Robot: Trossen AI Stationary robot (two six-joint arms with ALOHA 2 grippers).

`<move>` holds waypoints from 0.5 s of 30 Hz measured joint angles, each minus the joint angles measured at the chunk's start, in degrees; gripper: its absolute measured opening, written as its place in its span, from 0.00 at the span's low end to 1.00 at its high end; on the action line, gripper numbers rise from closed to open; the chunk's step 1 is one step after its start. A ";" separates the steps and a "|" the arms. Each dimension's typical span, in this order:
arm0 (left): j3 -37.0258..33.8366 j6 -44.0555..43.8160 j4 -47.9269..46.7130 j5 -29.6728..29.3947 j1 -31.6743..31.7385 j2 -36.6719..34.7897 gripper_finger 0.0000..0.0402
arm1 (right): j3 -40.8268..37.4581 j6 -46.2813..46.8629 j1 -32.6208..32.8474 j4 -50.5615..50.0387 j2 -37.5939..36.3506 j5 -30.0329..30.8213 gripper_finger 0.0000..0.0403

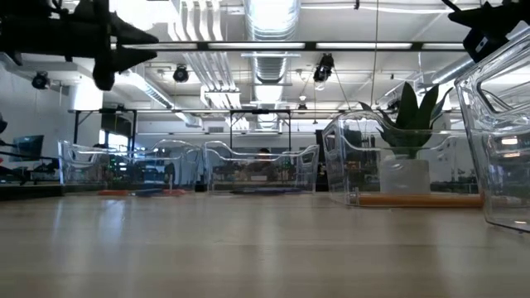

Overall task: Sort crayons/erasers/pens/pencils in bins
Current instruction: Return to Home Position

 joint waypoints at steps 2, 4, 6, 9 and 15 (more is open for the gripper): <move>0.00 -0.03 -3.02 -3.08 0.00 -0.79 0.35 | -0.06 0.01 -0.02 -0.02 0.00 0.47 0.34; 0.00 -0.03 -5.11 -4.12 0.00 -1.81 0.35 | -0.21 0.03 -0.02 -0.03 0.02 0.48 0.34; 0.00 0.08 -6.53 -4.12 0.00 -2.96 0.35 | -0.37 0.01 0.00 -0.06 0.02 0.48 0.34; 0.00 0.89 -8.80 -4.12 0.00 -4.88 0.35 | -0.53 0.02 -0.01 -0.04 0.02 1.17 0.34; -1.92 1.50 -9.79 -4.07 -0.02 -8.20 0.35 | -0.87 0.03 -0.02 -0.04 0.02 1.91 0.34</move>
